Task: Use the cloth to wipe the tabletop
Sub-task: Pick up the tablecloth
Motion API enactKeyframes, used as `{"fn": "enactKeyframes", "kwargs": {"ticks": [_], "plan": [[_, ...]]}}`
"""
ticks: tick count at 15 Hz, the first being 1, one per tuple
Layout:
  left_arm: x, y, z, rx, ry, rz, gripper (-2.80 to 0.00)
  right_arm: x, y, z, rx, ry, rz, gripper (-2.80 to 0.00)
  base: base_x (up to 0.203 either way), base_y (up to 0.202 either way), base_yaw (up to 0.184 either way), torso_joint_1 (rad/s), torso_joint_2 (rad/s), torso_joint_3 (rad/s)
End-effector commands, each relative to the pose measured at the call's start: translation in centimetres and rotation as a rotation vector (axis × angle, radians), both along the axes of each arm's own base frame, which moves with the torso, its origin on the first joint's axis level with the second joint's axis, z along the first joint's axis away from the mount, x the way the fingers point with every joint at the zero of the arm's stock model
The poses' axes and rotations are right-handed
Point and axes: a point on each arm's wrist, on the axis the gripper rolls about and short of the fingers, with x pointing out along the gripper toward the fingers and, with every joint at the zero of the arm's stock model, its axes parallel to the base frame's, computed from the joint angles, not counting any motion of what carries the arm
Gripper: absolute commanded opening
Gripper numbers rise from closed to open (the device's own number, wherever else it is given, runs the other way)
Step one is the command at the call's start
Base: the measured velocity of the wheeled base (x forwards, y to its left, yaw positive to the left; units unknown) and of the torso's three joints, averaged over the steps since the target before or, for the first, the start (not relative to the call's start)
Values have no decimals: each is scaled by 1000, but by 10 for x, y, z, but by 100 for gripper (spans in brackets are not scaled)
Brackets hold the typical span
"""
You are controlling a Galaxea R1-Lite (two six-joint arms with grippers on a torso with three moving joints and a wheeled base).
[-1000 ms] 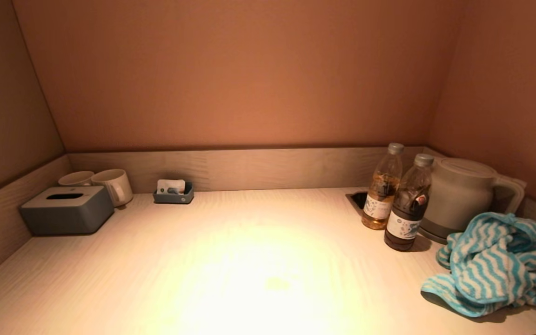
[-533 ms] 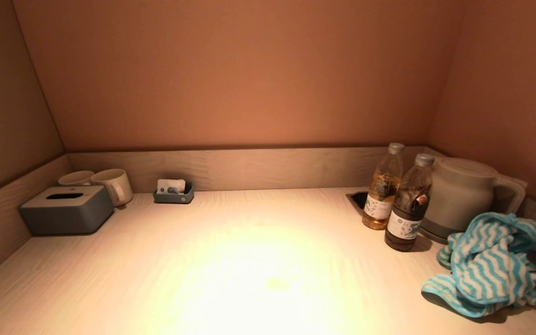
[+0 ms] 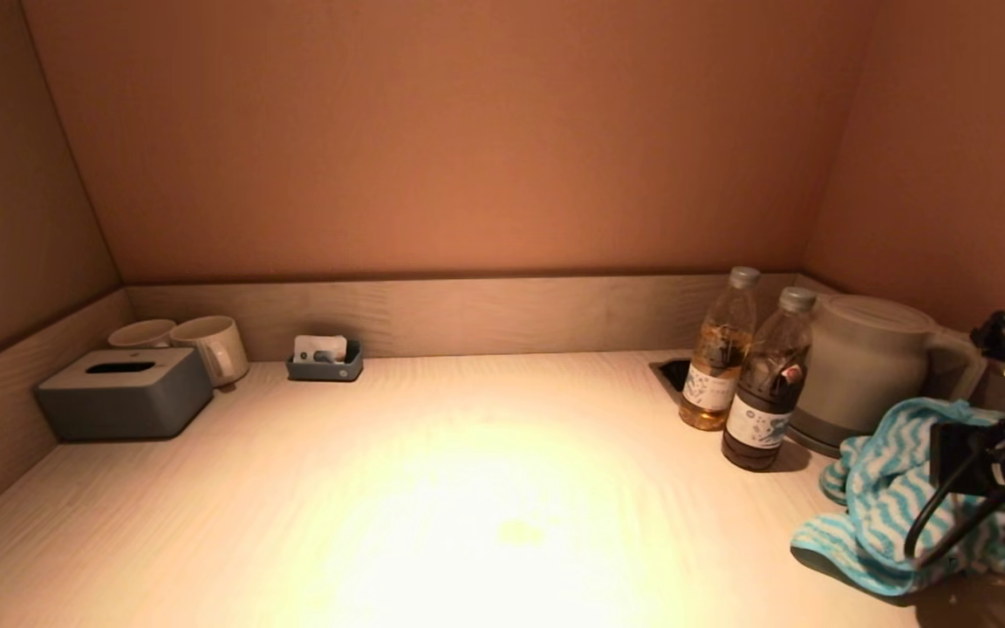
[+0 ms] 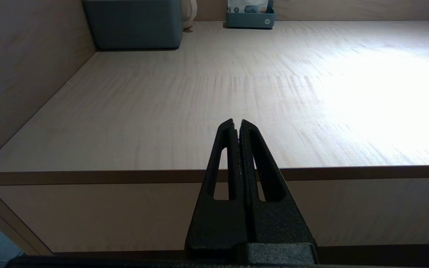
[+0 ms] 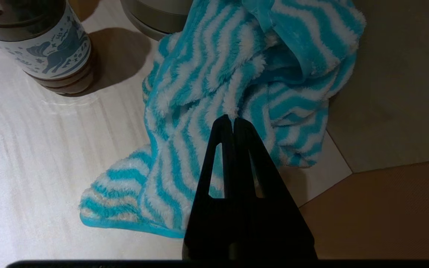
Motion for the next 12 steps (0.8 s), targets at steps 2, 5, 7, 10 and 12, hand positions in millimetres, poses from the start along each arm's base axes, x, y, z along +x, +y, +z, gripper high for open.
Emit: {"fn": "enactKeyframes", "kwargs": {"ticks": [2, 5, 7, 10, 12], "plan": [[0, 0, 0, 1, 0, 0, -280, 14, -3, -8, 11, 44, -8, -280, 0, 0, 0, 0, 0, 0], [0, 0, 0, -1, 0, 0, -280, 20, -4, -14, 36, 59, -24, 0, 0, 0, 0, 0, 0, 0], [0, 0, 0, 1, 0, 0, -280, 25, -5, -20, 44, 80, -28, 0, 0, 0, 0, 0, 0, 0], [0, 0, 0, 0, 0, 0, -280, 35, -8, -28, 77, 98, -58, 0, 0, 0, 0, 0, 0, 0], [0, 0, 0, -1, 0, 0, -280, 42, -10, -37, 93, 125, -73, 0, 0, 0, 0, 0, 0, 0]]}}
